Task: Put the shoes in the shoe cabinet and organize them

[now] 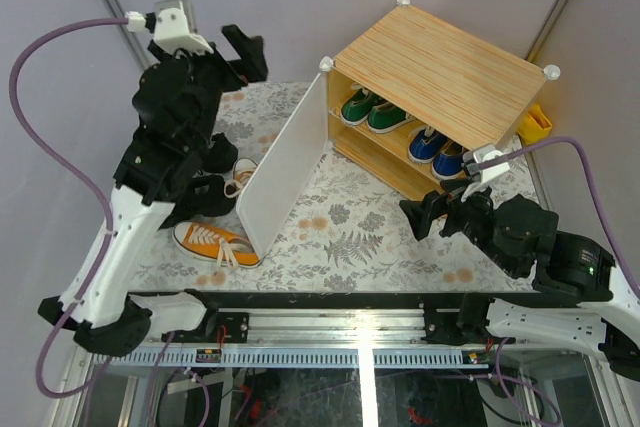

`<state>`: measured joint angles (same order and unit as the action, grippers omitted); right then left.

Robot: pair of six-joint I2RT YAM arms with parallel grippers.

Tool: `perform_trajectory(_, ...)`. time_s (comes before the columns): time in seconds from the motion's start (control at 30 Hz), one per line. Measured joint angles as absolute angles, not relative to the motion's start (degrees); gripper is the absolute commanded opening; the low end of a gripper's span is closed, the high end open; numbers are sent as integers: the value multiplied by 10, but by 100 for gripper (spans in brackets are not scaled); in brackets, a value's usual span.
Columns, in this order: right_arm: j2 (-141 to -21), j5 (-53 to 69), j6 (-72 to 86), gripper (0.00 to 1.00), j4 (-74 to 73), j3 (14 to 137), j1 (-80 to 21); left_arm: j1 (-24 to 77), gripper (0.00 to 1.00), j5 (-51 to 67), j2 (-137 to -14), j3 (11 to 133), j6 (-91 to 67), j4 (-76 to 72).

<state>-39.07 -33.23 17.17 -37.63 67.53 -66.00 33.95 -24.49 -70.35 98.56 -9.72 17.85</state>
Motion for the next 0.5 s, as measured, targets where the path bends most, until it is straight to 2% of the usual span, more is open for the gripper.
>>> perform_trajectory(0.17, -391, -311, 177, 99, -365, 672, -660, 123, 88, -197, -746, 956, -199, 218)
perform_trajectory(0.3, -394, -293, 181, 99, -363, 662, -660, -24, 84, -158, -747, 836, -290, 232)
perform_trajectory(0.5, -412, -266, 185, 99, -352, 648, -660, -85, 76, -153, -732, 691, -375, 232)
